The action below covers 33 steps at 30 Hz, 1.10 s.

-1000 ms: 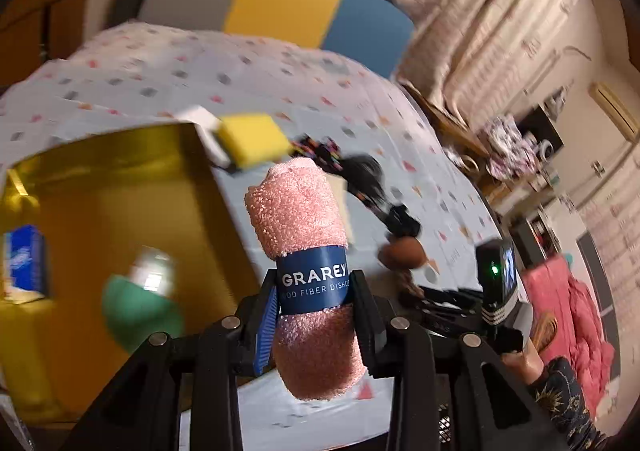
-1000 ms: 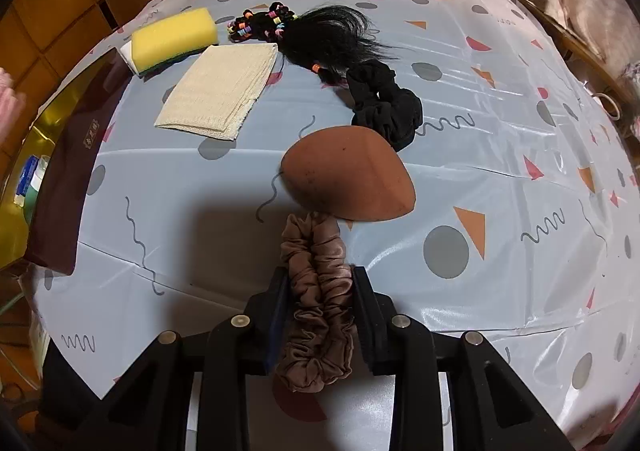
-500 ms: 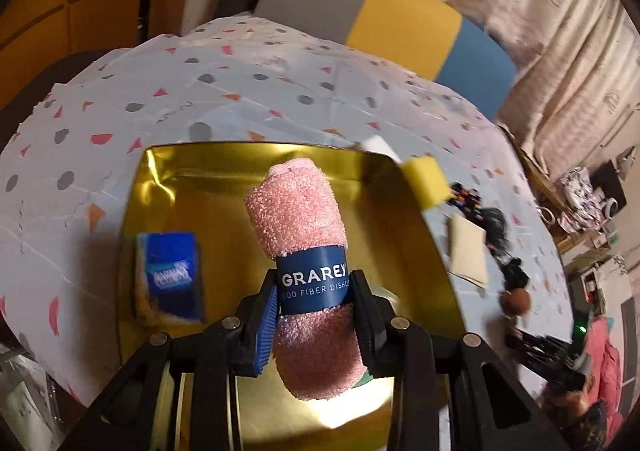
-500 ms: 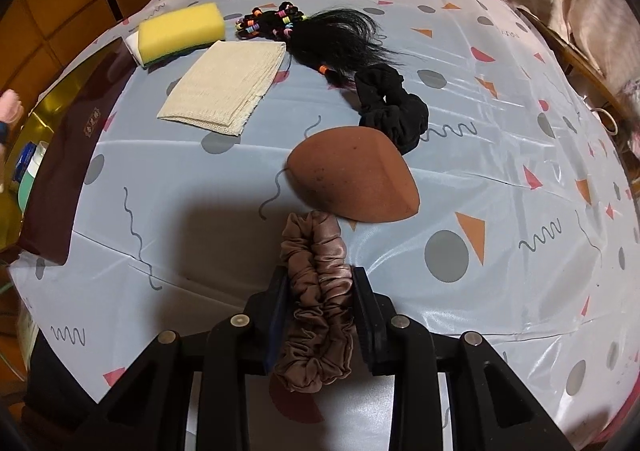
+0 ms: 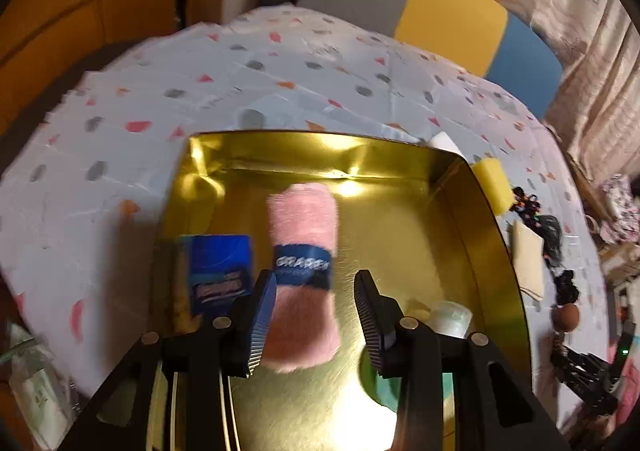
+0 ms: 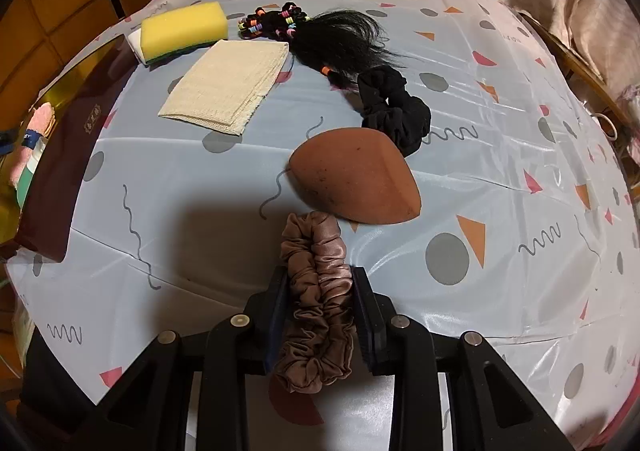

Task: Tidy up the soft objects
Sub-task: 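Carry the pink towel roll into the tray with the left gripper while the right gripper grasps the brown scrunchie, then open the left gripper to release the towel roll in the tray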

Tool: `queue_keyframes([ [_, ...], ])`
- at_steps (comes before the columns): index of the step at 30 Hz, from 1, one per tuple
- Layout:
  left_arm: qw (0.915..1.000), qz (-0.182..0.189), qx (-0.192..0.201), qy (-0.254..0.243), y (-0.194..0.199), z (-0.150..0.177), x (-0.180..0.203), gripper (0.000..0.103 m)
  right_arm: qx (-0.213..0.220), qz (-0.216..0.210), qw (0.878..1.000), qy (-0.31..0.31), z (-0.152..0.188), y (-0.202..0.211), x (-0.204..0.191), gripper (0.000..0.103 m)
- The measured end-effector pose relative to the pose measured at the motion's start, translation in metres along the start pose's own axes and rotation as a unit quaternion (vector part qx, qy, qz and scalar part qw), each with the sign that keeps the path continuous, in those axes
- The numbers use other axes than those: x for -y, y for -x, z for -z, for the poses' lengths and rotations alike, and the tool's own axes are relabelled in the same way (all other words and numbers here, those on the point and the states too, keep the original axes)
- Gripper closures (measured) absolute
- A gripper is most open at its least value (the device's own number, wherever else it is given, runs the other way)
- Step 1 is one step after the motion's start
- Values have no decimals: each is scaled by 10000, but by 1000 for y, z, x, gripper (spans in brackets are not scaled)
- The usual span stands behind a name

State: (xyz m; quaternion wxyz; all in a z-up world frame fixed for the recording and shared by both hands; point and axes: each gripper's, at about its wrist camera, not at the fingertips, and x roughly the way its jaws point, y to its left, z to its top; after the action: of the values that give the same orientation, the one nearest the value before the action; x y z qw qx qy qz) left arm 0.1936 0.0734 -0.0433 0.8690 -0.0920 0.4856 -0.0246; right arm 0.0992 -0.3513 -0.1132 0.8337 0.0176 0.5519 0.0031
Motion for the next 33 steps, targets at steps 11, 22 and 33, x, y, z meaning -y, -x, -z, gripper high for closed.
queue_keyframes([
  [11, 9990, 22, 448, -44, 47, 33, 15, 62, 28, 1, 10000, -21, 2, 2, 2, 75],
  [22, 9986, 71, 469, -246, 60, 57, 24, 62, 77, -76, 9996, -250, 1, 6, 0, 82],
  [33, 9990, 82, 432, 29, 61, 67, 0, 62, 730, -736, 9944, -197, -27, 43, -44, 82],
])
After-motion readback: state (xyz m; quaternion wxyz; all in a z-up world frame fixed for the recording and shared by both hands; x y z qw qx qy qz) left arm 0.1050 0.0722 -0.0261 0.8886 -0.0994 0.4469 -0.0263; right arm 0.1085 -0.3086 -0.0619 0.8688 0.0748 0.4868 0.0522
